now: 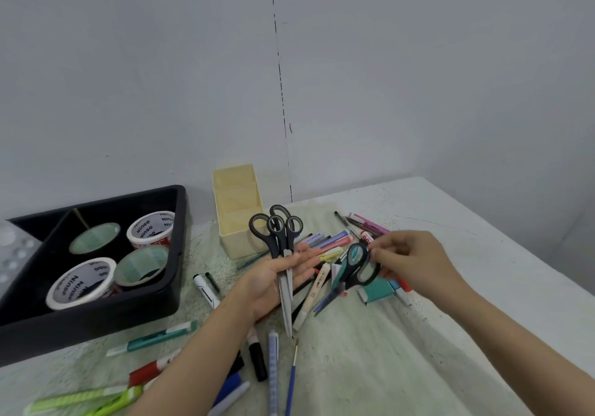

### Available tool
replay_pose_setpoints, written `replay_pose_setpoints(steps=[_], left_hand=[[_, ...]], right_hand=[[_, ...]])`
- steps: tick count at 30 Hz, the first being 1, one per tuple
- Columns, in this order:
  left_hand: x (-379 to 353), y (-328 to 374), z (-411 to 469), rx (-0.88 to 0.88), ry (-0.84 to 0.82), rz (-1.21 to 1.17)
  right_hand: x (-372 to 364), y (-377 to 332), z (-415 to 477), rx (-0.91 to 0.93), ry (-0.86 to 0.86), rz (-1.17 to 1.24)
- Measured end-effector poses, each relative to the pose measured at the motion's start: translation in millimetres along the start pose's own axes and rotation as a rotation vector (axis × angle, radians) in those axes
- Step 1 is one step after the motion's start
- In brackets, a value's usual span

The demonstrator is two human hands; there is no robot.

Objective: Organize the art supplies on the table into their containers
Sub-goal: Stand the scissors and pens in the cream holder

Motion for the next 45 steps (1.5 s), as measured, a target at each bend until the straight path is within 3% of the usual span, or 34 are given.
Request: replay_pose_setpoints(steps=[4, 8, 14, 20, 29, 35, 42, 45], left_hand=[[-2, 1, 2, -0.008, -0.001, 0.004], [-8, -1, 1, 0.005, -0.012, 0.031], [-19, -10, -2, 0.079, -0.036, 0.021], [-22, -16, 2, 0.118, -0.022, -0.043], [-14, -17, 5, 0.097, 0.008, 0.008], [-9, -13, 4, 0.074, 0.048, 0.015], [-17, -8, 0, 0.093, -0.014, 0.067], [-19, -6, -1, 0.09, -0.03, 0.065]], right_hand=[[16, -54, 6, 0.229, 0.022, -0.15], [8, -84, 19, 0.288, -0.117, -0.094], [-23, -78, 54, 0.205, -0.33, -0.032], [-46, -50, 78, 0.123, -0.402, -0.051], [-65, -25, 95, 0.128, -0.33, -0.086], [-74, -11, 96, -0.038, -0.417, 0.04], [-76, -20, 102, 0.02, -0.287, 0.116], [-83, -18, 101, 0.002, -0.31, 0.114]])
Point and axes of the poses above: each hand's wrist, its own z-axis towards the middle knuckle, its own x-axis out of the back of the hand, y = z × x, the point moved 9 cm from there along z, towards the middle knuckle, and after that the axes turned 6 degrees about z, right-handed, at the moved point
